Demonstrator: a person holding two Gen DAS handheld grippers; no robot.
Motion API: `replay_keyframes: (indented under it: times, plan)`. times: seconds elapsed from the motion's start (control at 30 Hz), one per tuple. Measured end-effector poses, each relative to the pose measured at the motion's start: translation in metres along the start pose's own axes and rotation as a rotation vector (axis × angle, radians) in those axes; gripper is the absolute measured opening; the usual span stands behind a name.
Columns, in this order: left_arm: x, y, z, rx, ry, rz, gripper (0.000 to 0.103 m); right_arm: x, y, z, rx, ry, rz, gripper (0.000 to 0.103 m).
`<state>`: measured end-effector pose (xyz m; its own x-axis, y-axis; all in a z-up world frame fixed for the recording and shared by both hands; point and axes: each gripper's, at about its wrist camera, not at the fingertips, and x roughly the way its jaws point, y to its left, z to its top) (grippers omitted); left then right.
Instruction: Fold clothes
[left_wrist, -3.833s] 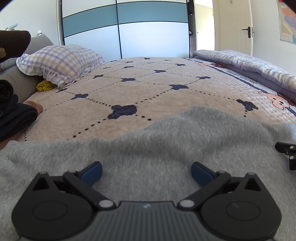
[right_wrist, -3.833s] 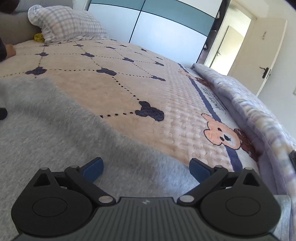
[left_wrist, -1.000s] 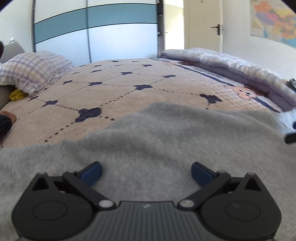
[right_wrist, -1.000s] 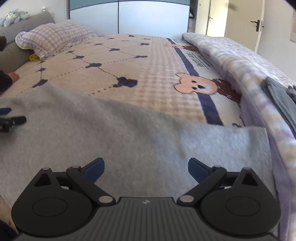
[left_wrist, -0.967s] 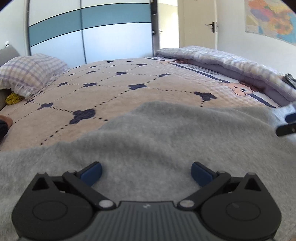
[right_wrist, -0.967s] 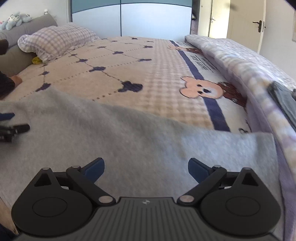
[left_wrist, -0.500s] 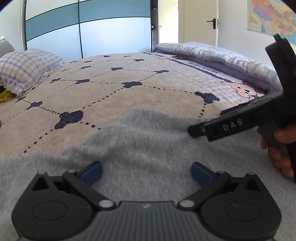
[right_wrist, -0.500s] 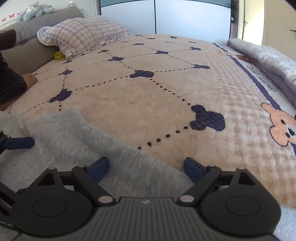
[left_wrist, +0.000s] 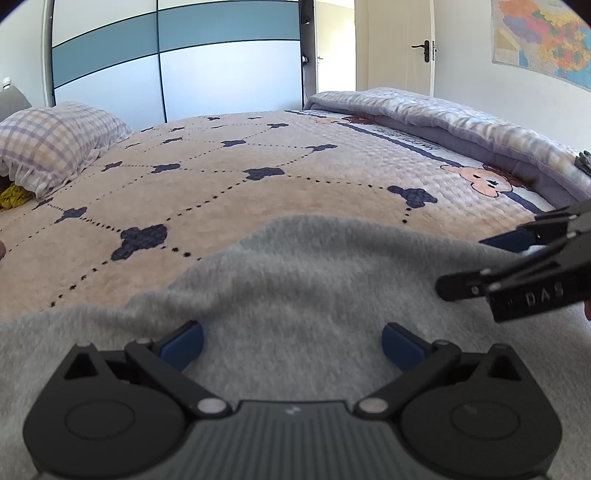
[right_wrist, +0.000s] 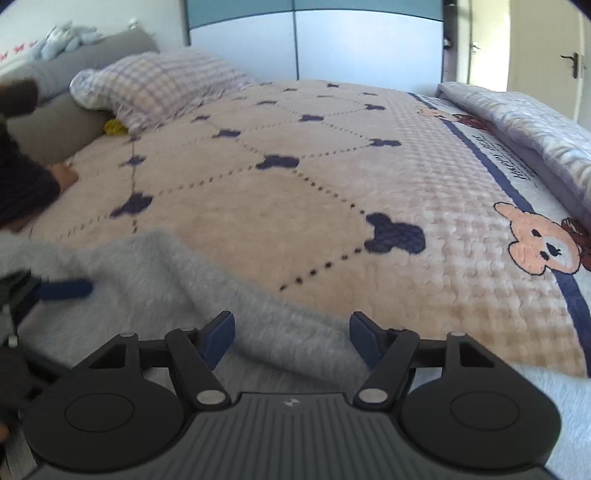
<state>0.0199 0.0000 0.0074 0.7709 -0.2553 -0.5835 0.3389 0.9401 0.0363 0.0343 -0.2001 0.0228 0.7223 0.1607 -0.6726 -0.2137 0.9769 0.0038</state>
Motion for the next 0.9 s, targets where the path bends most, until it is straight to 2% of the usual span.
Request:
replay_keyframes:
  times: [0.1, 0.27, 0.33, 0.4, 0.47, 0.53, 0.57, 0.63, 0.73, 0.83, 0.9]
  plan:
    - [0.000, 0.000, 0.000, 0.002, -0.001, 0.001, 0.103, -0.011, -0.009, -0.018, -0.019, -0.024, -0.040, 0.072]
    - [0.000, -0.001, 0.000, 0.007, 0.001, 0.004, 0.103, -0.039, -0.032, -0.042, -0.077, -0.010, -0.149, 0.074]
    - [-0.001, -0.001, 0.000, 0.004, 0.001, 0.002, 0.103, -0.052, -0.053, -0.053, -0.030, 0.005, -0.206, 0.092]
    - [-0.001, 0.000, 0.000, 0.004, 0.001, 0.002, 0.103, -0.063, -0.080, -0.065, 0.063, 0.021, -0.262, 0.099]
    - [0.000, 0.000, 0.000, 0.004, 0.000, 0.002, 0.103, -0.070, -0.102, -0.074, 0.158, 0.032, -0.333, 0.101]
    - [-0.001, -0.001, 0.000, 0.004, 0.000, 0.002, 0.103, -0.072, -0.109, -0.074, 0.220, 0.026, -0.357, 0.100]
    - [0.000, -0.001, 0.000, 0.005, 0.000, 0.002, 0.103, -0.069, -0.102, -0.070, 0.211, 0.020, -0.359, 0.098]
    - [0.000, -0.001, 0.000, 0.004, 0.000, 0.002, 0.103, -0.058, -0.080, -0.059, 0.151, 0.008, -0.332, 0.094]
    - [0.000, -0.001, 0.000, 0.005, 0.000, 0.002, 0.103, -0.040, -0.039, -0.036, 0.057, -0.016, -0.196, 0.091]
    - [0.000, -0.001, 0.000, 0.004, 0.000, 0.002, 0.103, -0.023, -0.008, -0.008, 0.073, -0.055, -0.031, 0.091]
    - [0.000, -0.001, 0.000, 0.004, 0.000, 0.002, 0.103, -0.013, 0.008, 0.003, 0.040, -0.074, 0.015, 0.091]
